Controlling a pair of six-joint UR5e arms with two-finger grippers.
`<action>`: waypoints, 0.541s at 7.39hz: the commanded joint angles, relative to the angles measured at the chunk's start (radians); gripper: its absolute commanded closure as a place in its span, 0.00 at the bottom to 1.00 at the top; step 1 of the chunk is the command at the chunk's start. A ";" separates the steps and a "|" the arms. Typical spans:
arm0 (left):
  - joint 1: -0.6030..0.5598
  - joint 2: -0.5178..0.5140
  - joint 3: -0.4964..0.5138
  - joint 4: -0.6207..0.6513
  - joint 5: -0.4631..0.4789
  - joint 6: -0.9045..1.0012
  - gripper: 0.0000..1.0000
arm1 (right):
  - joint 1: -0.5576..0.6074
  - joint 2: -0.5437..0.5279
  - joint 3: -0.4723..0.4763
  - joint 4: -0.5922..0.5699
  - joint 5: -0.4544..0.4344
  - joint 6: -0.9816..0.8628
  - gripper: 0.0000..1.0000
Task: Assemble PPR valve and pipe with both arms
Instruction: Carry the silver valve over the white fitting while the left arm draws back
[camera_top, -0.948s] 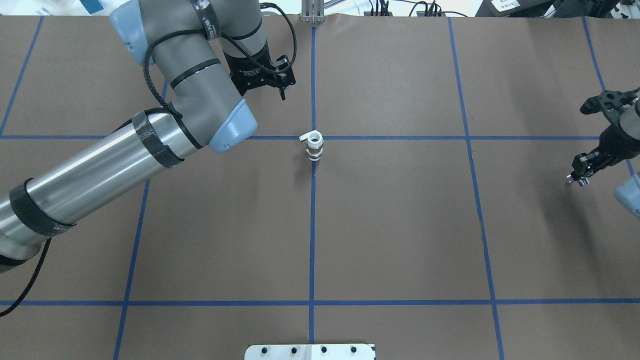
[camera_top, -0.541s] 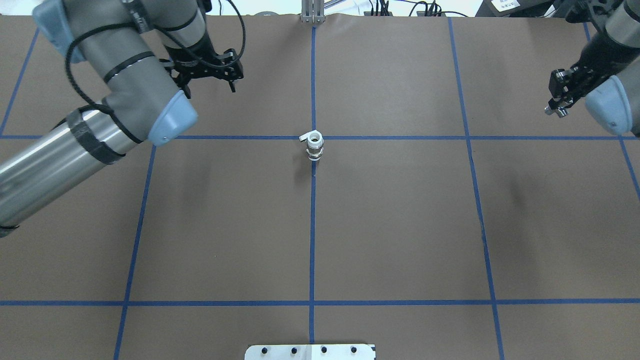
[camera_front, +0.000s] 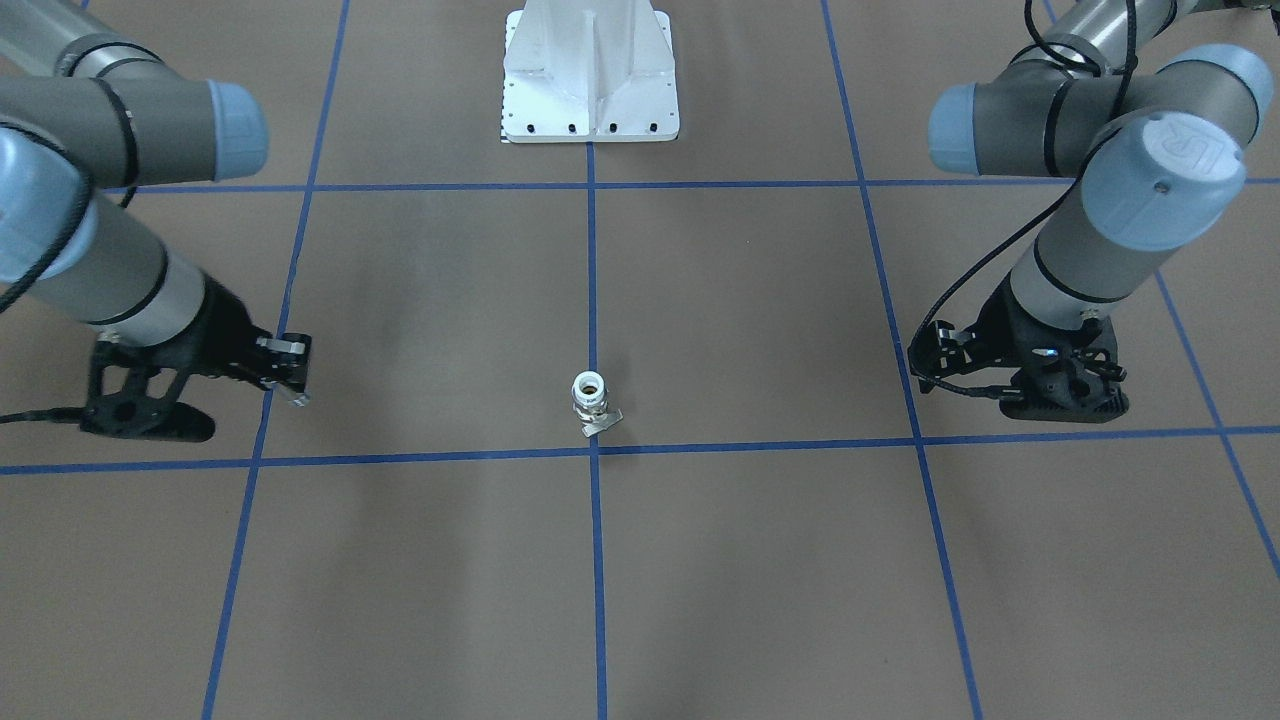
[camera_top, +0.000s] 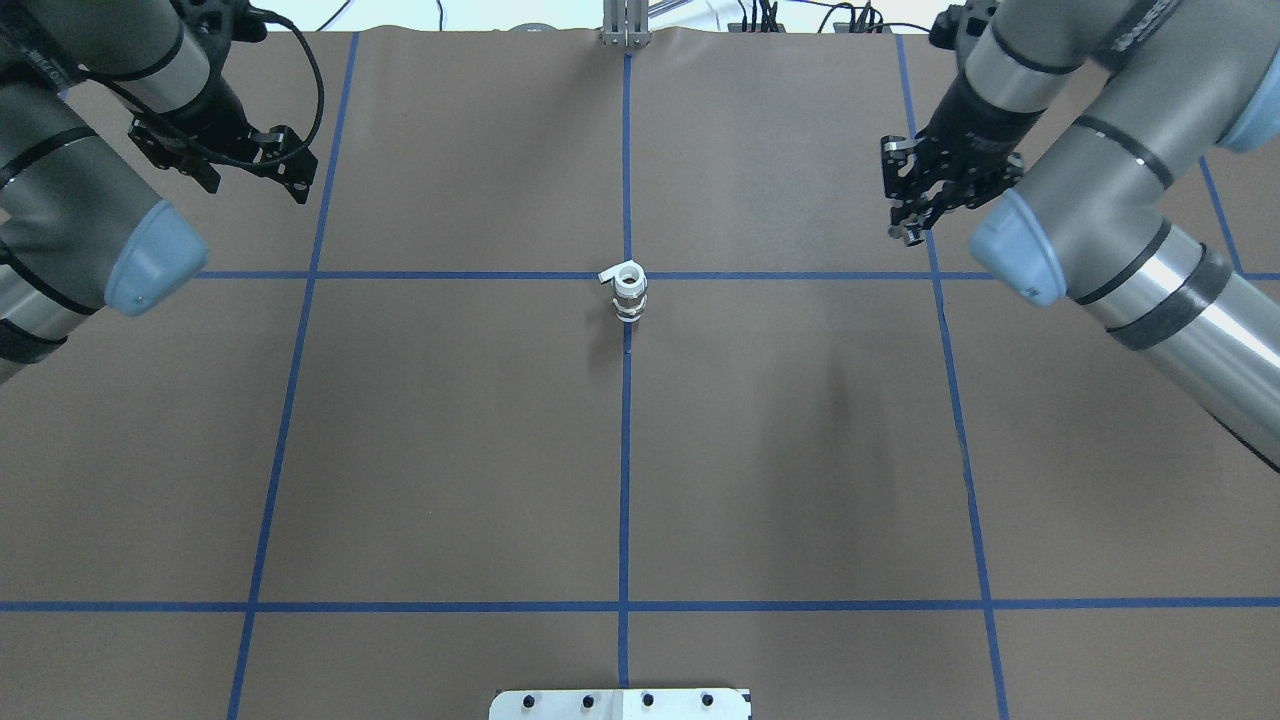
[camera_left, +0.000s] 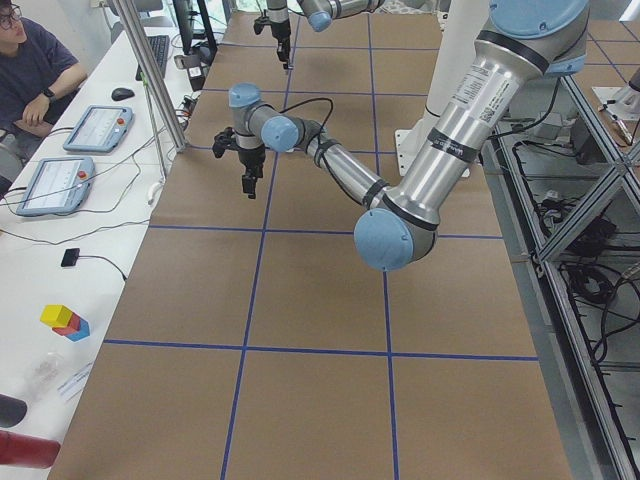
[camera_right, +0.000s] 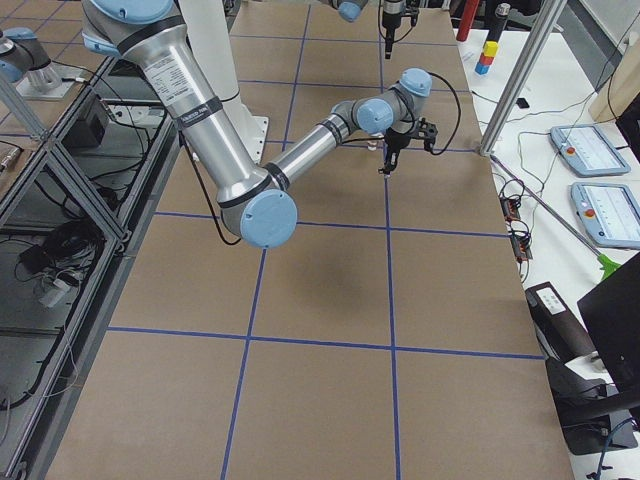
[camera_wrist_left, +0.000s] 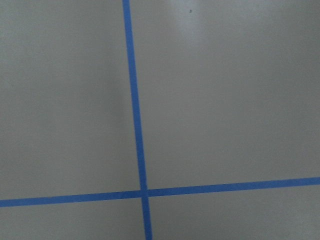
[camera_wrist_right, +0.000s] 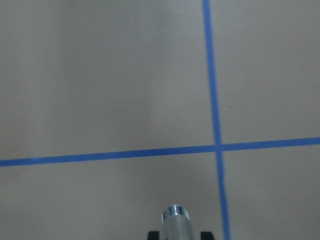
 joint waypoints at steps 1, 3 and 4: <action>-0.003 0.026 -0.005 -0.004 0.000 0.010 0.00 | -0.105 0.145 -0.099 0.105 -0.081 0.243 1.00; -0.003 0.026 -0.005 -0.004 0.000 0.007 0.00 | -0.132 0.347 -0.291 0.045 -0.086 0.245 1.00; -0.003 0.026 -0.001 -0.004 0.000 0.007 0.00 | -0.142 0.419 -0.323 -0.014 -0.086 0.245 1.00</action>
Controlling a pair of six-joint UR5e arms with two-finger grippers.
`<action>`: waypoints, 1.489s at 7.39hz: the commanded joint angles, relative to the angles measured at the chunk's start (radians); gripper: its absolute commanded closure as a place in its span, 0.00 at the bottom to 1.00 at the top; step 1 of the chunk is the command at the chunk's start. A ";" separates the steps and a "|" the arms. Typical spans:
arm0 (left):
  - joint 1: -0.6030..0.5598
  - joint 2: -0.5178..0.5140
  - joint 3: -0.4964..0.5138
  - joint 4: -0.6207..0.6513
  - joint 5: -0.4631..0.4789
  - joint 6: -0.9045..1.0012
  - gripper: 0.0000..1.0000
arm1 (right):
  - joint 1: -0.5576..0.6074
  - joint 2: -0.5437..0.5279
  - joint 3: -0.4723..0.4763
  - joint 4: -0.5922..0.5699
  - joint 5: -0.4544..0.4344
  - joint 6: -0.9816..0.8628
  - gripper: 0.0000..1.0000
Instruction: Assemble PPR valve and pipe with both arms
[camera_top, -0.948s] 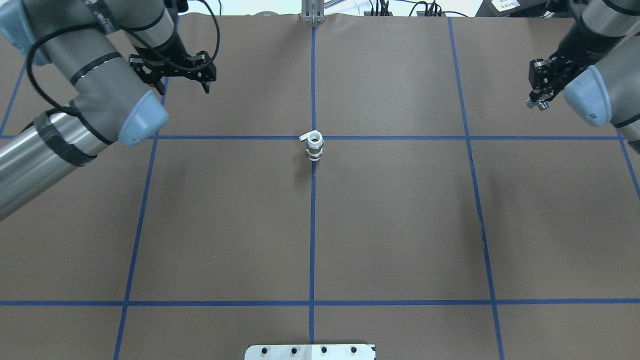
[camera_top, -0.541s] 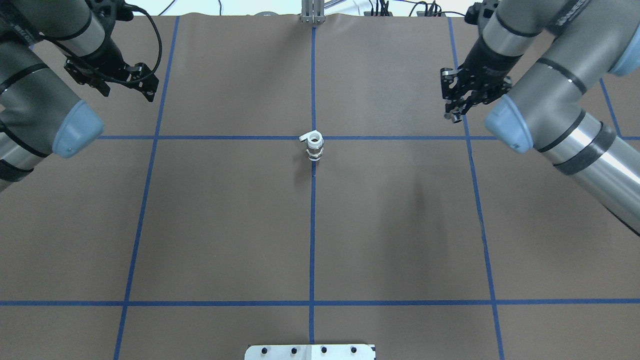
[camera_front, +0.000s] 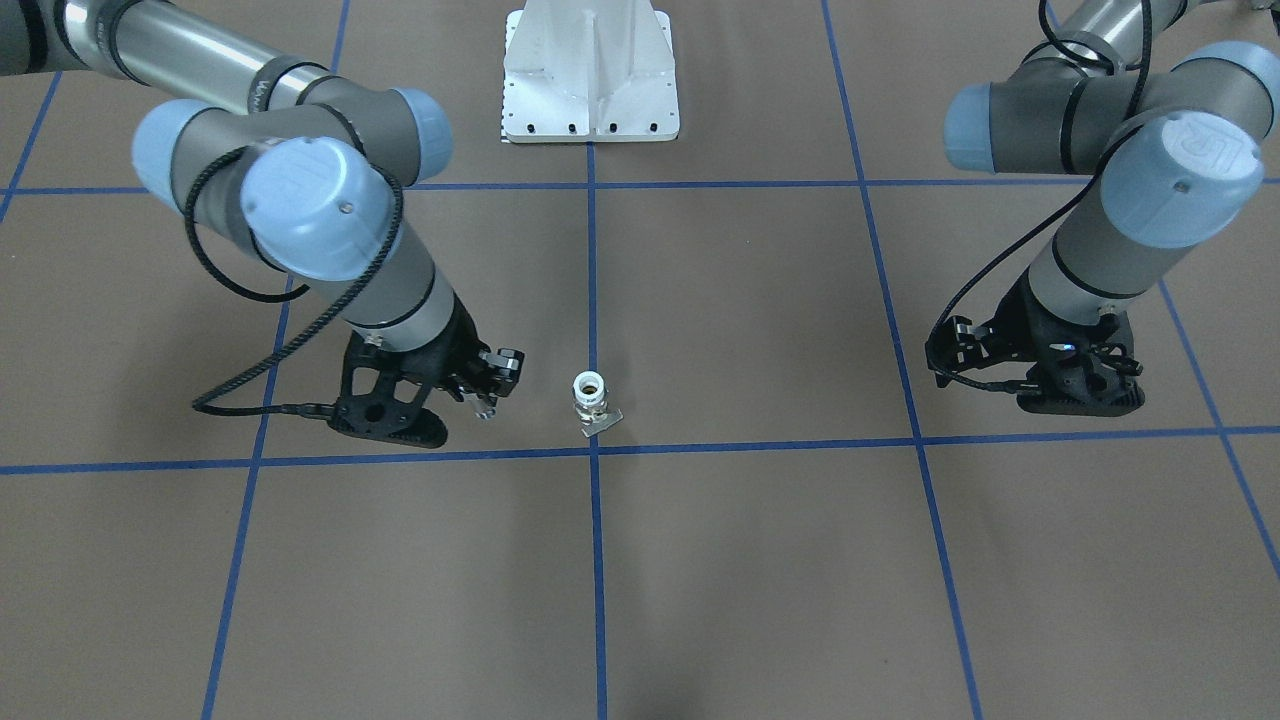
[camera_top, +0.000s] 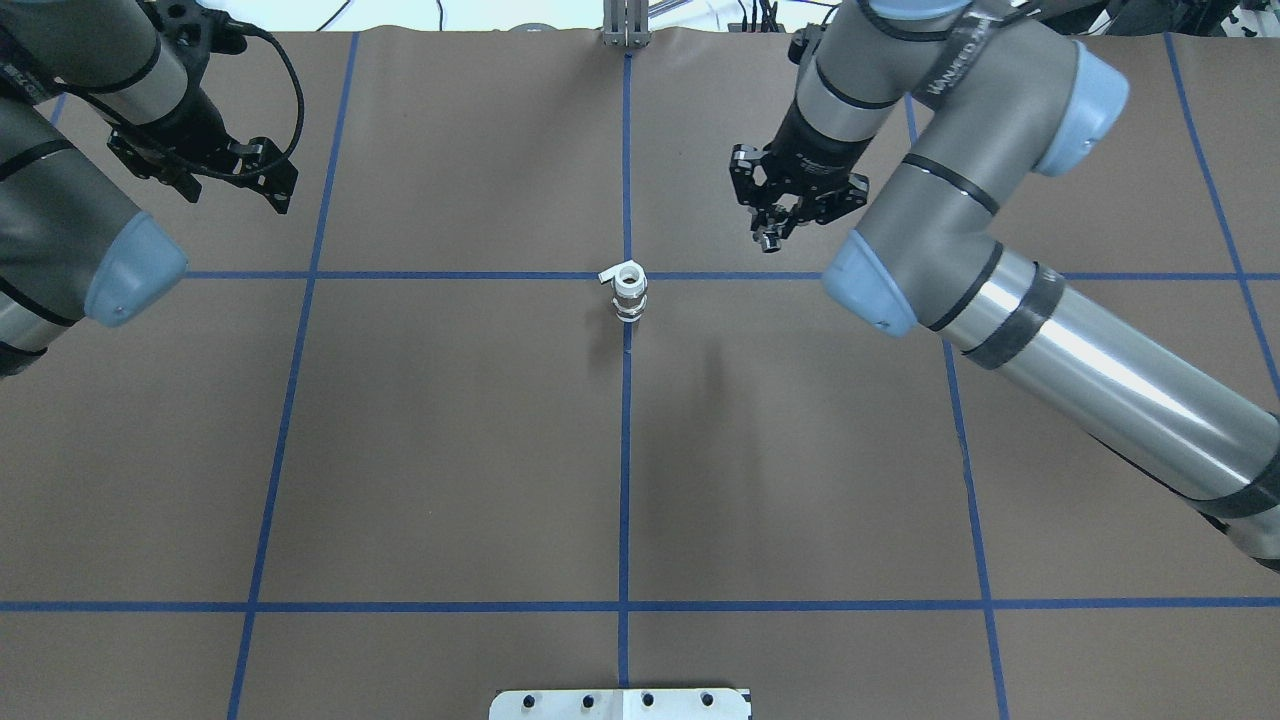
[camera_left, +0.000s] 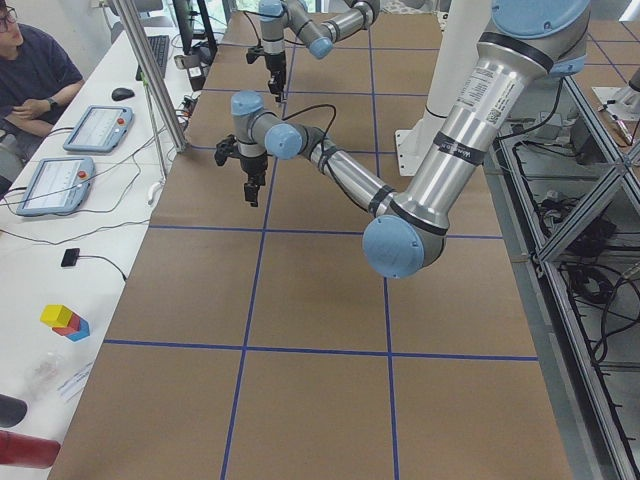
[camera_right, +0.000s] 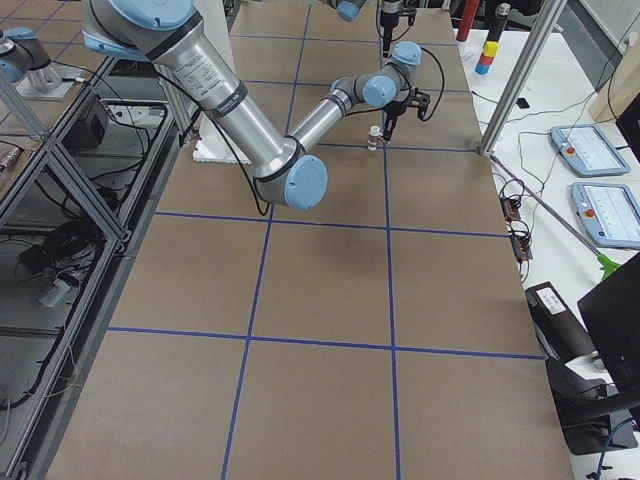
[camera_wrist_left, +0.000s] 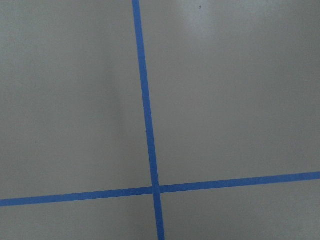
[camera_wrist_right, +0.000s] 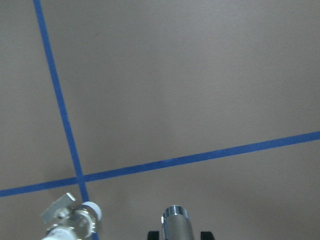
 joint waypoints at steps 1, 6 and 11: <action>0.002 0.001 0.006 0.000 0.000 -0.002 0.00 | -0.037 0.126 -0.074 -0.080 -0.004 0.007 1.00; 0.003 0.001 0.013 0.000 0.000 -0.010 0.00 | -0.113 0.201 -0.189 -0.078 -0.087 0.001 1.00; 0.005 -0.007 0.023 0.000 0.000 -0.011 0.00 | -0.109 0.190 -0.186 -0.096 -0.077 -0.002 1.00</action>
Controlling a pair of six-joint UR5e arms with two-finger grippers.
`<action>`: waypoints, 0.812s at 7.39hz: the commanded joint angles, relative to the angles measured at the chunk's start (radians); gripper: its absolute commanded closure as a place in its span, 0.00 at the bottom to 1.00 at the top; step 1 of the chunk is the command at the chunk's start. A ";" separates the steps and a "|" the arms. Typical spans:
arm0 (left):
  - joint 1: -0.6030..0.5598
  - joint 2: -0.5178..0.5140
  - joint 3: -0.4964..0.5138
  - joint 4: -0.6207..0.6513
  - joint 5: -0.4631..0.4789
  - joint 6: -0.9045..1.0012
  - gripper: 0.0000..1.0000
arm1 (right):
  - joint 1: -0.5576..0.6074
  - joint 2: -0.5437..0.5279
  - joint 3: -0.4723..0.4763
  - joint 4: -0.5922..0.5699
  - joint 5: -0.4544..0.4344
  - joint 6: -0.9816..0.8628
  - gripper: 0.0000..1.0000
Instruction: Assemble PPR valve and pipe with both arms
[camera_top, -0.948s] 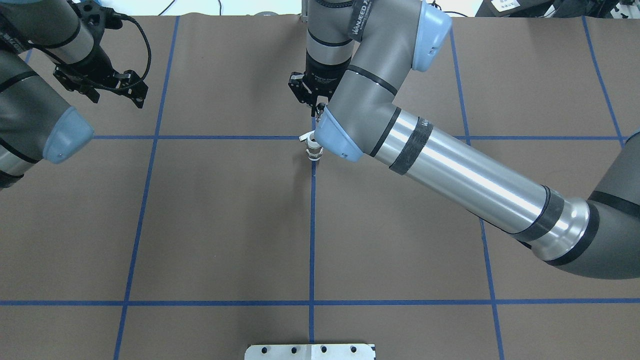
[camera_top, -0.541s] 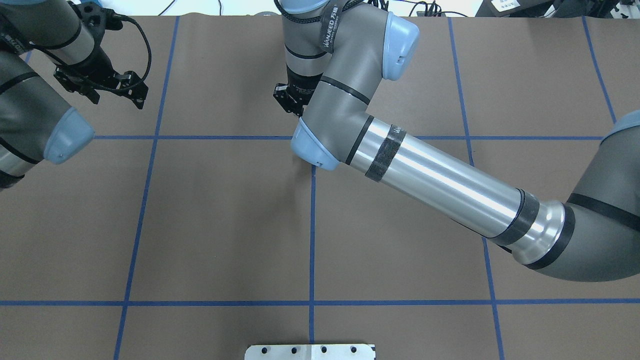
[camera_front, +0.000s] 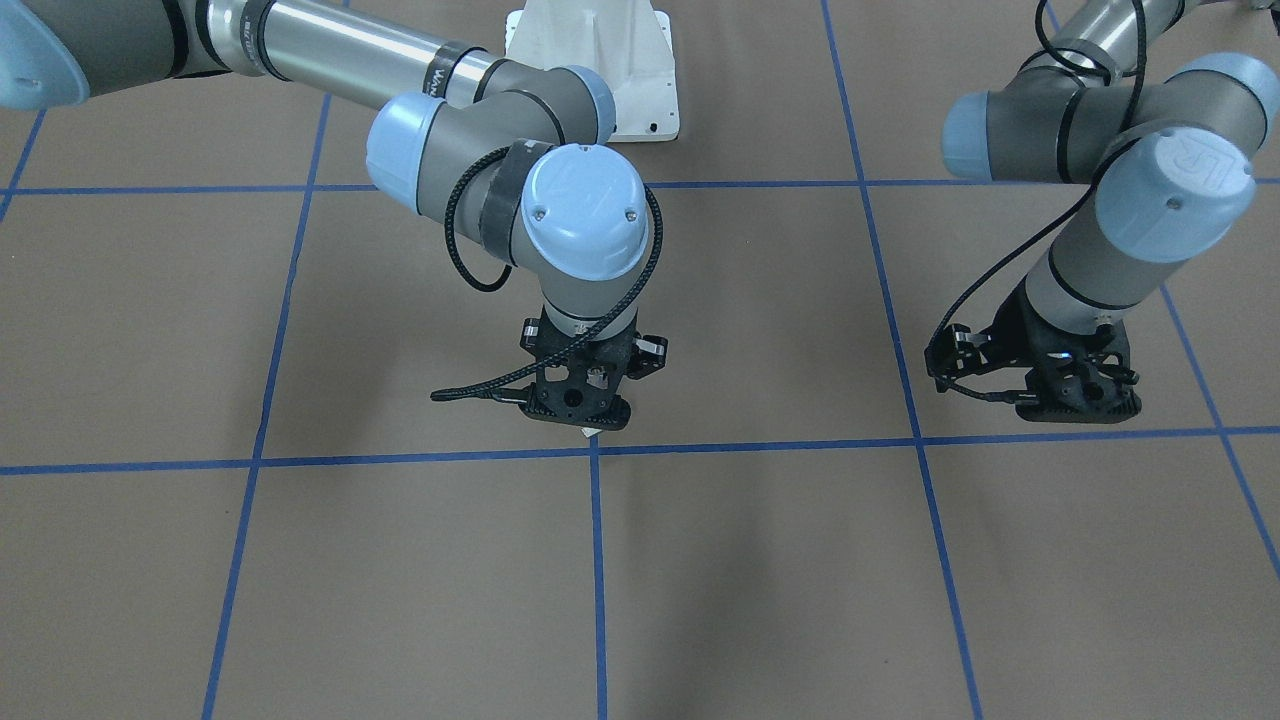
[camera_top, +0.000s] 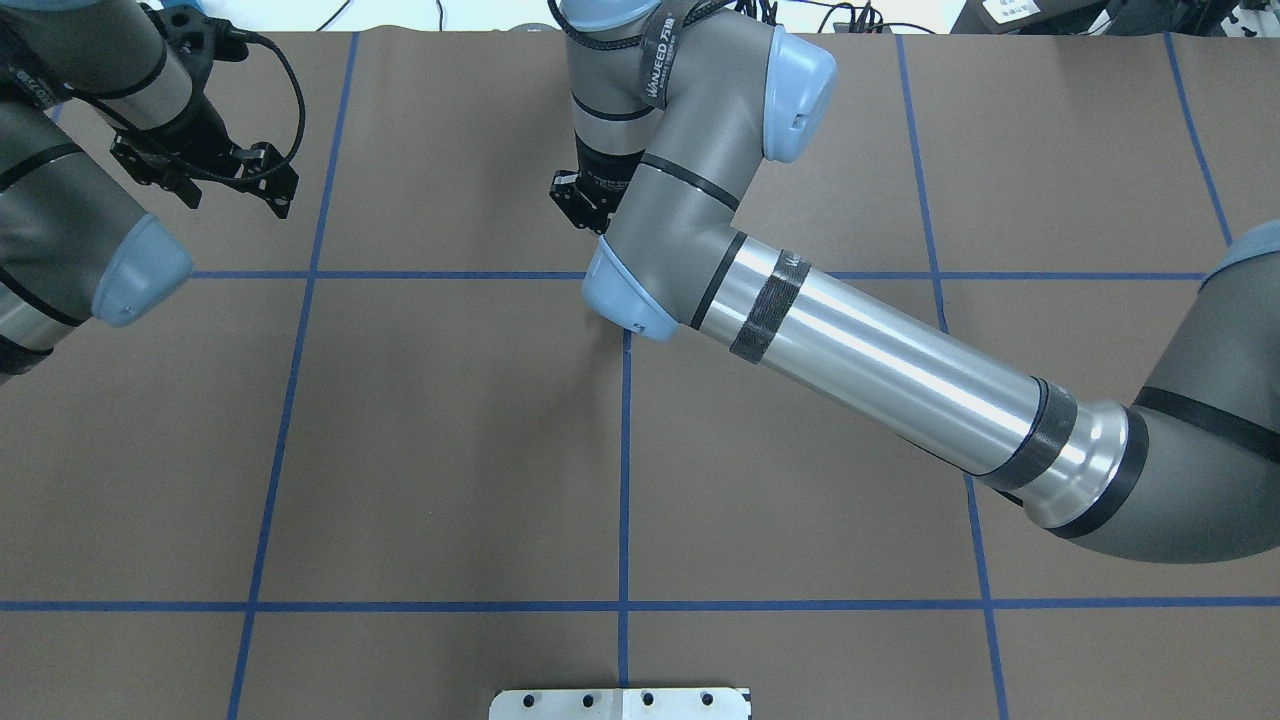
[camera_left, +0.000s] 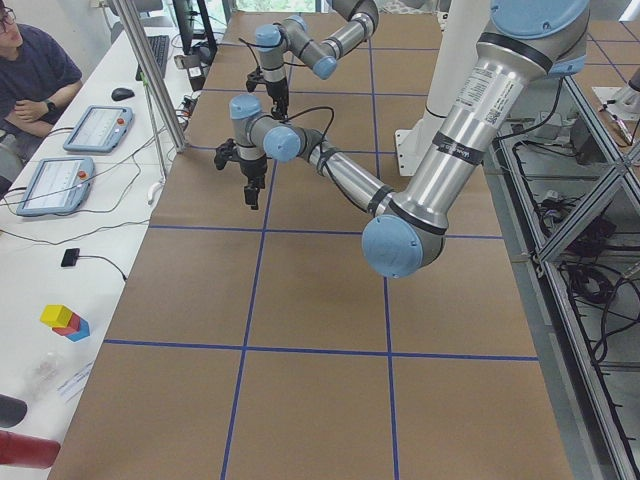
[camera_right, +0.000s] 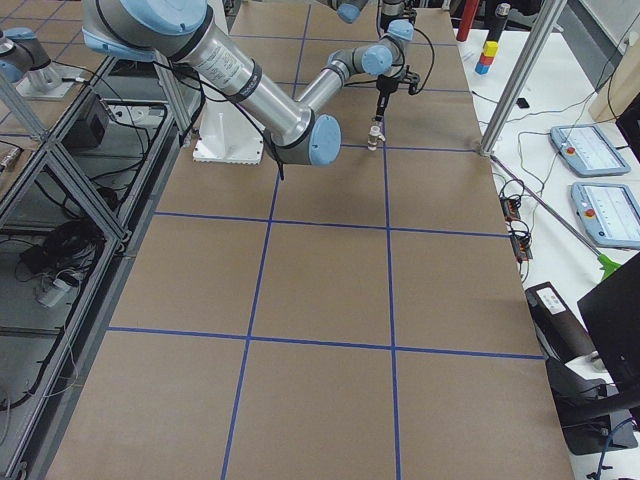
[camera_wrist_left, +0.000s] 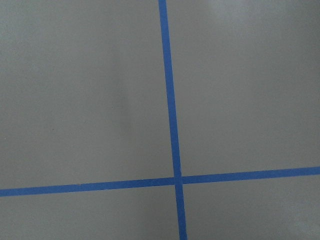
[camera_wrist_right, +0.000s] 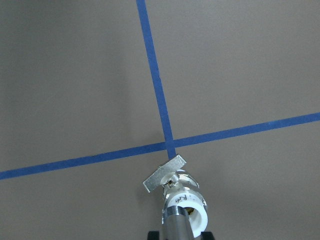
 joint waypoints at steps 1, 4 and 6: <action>0.000 -0.003 0.004 0.000 0.000 0.000 0.00 | 0.002 -0.004 0.002 -0.017 0.002 0.000 1.00; 0.000 -0.005 0.007 0.000 0.000 0.000 0.00 | 0.000 -0.003 0.001 -0.015 0.006 -0.002 1.00; 0.000 -0.005 0.009 0.000 0.000 0.000 0.00 | -0.003 -0.006 0.001 -0.015 0.008 -0.008 1.00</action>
